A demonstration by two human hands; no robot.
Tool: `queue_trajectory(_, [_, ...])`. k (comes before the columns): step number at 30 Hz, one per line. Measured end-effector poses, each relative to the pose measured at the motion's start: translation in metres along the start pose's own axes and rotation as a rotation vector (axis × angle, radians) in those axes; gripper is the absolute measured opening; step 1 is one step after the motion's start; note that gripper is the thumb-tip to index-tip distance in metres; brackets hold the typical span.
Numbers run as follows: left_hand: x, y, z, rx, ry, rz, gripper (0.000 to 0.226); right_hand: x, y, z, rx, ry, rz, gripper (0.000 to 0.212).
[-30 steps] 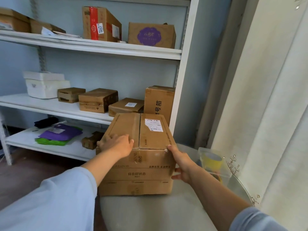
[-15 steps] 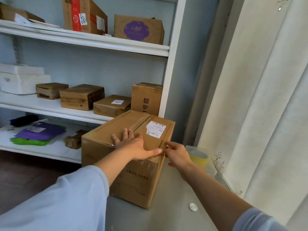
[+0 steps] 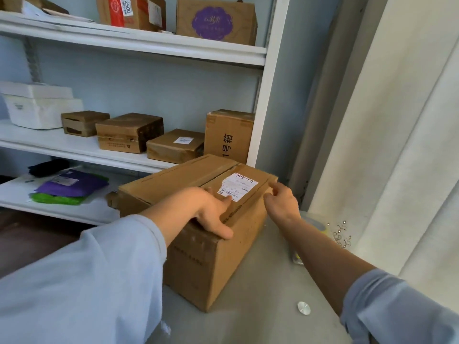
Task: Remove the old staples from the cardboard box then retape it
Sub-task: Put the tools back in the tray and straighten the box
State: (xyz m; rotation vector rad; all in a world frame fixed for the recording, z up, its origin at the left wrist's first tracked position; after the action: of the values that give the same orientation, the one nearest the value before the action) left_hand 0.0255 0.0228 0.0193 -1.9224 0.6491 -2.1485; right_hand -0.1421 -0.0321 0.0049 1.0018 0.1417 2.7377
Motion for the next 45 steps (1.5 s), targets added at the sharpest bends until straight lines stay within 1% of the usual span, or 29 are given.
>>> queue_trajectory(3, [-0.007,-0.022,0.023,-0.128,-0.019,0.066,0.099,0.0,0.019,-0.01,-0.055,0.006,0.025,0.068])
queue_trajectory(6, [-0.017,-0.039,0.039,-0.216,-0.188,0.074,0.097,0.002,0.029,-0.026,-0.144,-0.166,0.061,0.093])
queue_trajectory(7, [-0.02,-0.042,0.043,-0.229,-0.253,0.06,0.095,0.002,0.03,-0.03,-0.154,-0.231,0.071,0.099])
queue_trajectory(9, [-0.025,-0.041,0.047,-0.216,-0.323,-0.003,0.095,0.01,0.028,-0.031,-0.159,-0.35,0.065,0.1])
queue_trajectory(10, [-0.03,-0.039,0.051,-0.171,-0.327,-0.058,0.099,0.014,0.026,-0.03,-0.169,-0.393,0.064,0.099])
queue_trajectory(12, [-0.038,-0.031,0.064,0.018,-0.36,-0.241,0.111,0.018,0.02,-0.028,-0.21,-0.426,0.103,0.097])
queue_trajectory(14, [-0.044,-0.03,0.08,0.268,-0.496,-0.494,0.116,0.016,0.017,-0.031,-0.232,-0.391,0.138,0.101])
queue_trajectory(15, [-0.047,-0.032,0.086,0.365,-0.585,-0.596,0.116,0.013,0.015,-0.034,-0.246,-0.335,0.149,0.105])
queue_trajectory(17, [-0.052,-0.037,0.09,0.458,-0.754,-0.726,0.116,0.011,0.009,-0.04,-0.289,-0.156,0.162,0.108])
queue_trajectory(18, [-0.054,-0.041,0.09,0.471,-0.822,-0.767,0.117,0.013,0.002,-0.04,-0.299,-0.089,0.161,0.107])
queue_trajectory(20, [-0.058,-0.044,0.088,0.475,-0.901,-0.815,0.118,0.017,-0.005,-0.043,-0.293,-0.033,0.147,0.105])
queue_trajectory(25, [-0.064,-0.059,0.077,0.451,-0.887,-0.922,0.115,0.034,-0.031,-0.057,-0.252,0.076,0.093,0.103])
queue_trajectory(30, [-0.068,-0.074,0.064,0.435,-0.804,-0.992,0.106,0.046,-0.049,-0.065,-0.249,0.134,0.075,0.101])
queue_trajectory(34, [-0.075,-0.088,0.053,0.388,-0.725,-1.105,0.104,0.061,-0.062,-0.069,-0.286,0.1,0.142,0.1])
queue_trajectory(37, [-0.081,-0.099,0.042,0.315,-0.658,-1.179,0.101,0.076,-0.073,-0.069,-0.282,-0.016,0.263,0.092])
queue_trajectory(40, [-0.091,-0.105,0.038,0.246,-0.64,-1.233,0.1,0.08,-0.084,-0.074,-0.289,-0.103,0.36,0.101])
queue_trajectory(42, [-0.096,-0.105,0.04,0.257,-0.658,-1.232,0.101,0.077,-0.092,-0.078,-0.278,-0.111,0.371,0.102])
queue_trajectory(45, [-0.1,-0.103,0.042,0.3,-0.698,-1.214,0.101,0.069,-0.098,-0.08,-0.251,-0.105,0.345,0.096])
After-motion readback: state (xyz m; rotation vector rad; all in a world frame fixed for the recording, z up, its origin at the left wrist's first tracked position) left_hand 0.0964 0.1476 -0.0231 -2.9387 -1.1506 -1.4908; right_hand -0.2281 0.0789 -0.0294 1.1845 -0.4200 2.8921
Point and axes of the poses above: each hand's wrist, its own y-axis towards the middle knuckle, its own x-axis out of the back of the hand, z = x × y, the point moved 5 cm from there along y, towards the middle knuckle, and after that the axes turned 2 degrees about -x, right-handed, at the moved point
